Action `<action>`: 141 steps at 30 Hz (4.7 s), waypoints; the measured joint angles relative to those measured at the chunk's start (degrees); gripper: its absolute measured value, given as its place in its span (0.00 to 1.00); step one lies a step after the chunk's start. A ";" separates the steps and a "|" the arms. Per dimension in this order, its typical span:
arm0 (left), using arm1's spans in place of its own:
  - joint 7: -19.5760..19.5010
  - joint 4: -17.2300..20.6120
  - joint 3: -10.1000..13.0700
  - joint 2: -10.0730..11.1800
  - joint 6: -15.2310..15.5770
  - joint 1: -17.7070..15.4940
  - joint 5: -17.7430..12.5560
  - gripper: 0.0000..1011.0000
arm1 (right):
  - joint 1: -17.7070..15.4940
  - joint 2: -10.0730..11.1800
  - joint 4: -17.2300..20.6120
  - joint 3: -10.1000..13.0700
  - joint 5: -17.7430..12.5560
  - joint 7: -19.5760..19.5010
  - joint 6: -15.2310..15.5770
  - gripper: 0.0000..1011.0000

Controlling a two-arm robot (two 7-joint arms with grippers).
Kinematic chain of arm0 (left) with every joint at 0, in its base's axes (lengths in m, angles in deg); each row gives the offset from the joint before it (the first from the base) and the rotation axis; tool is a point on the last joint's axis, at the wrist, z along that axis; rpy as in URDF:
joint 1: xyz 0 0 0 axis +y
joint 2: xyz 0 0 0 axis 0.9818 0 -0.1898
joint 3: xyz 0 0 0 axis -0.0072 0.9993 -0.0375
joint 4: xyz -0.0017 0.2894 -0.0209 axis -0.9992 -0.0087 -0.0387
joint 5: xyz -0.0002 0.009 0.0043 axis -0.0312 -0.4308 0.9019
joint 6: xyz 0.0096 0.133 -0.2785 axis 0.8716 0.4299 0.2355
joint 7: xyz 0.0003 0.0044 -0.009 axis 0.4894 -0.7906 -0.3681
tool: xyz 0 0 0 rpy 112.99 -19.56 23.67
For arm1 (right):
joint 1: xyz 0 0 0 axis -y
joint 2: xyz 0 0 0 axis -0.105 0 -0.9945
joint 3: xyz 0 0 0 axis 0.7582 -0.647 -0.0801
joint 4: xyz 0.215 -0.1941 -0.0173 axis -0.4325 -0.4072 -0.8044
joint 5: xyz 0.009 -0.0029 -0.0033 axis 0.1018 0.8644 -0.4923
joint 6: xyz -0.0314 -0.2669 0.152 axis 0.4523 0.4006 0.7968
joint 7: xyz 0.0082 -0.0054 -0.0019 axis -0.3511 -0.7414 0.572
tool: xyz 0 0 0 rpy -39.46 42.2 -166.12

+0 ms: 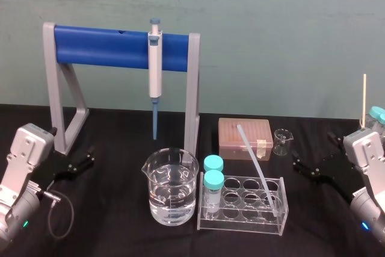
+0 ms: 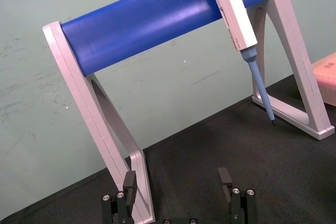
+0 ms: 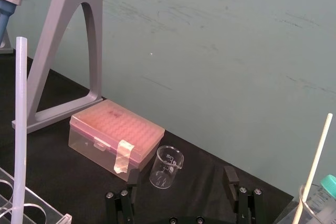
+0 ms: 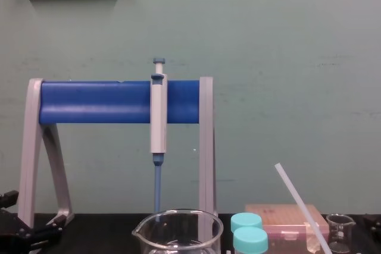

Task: Pick up the stirring rod with one hand, then place it down.

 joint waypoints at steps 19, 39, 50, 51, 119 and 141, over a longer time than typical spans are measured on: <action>0.00 0.00 0.00 0.00 0.00 0.00 0.00 0.99 | 0.00 0.00 0.00 0.00 0.00 0.00 0.00 0.99; 0.00 0.00 0.00 0.00 0.00 0.00 0.00 0.99 | -0.96 -1.34 0.78 1.92 2.35 -1.25 -2.89 0.99; 0.00 0.00 0.00 0.00 0.00 0.00 0.00 0.99 | -0.77 -2.10 2.28 1.52 10.39 -3.35 -10.62 0.99; 0.00 0.00 0.00 0.00 0.00 0.00 0.00 0.99 | -0.70 -2.16 2.41 1.47 10.52 -3.12 -11.07 0.99; 0.00 0.00 0.00 0.00 0.00 0.00 0.00 0.99 | 8.07 -9.74 -5.44 1.97 -9.34 28.94 -1.47 0.99; 0.00 0.00 0.00 0.00 0.00 0.00 0.00 0.99 | 8.05 -10.88 -6.72 3.54 -8.06 31.14 2.20 0.99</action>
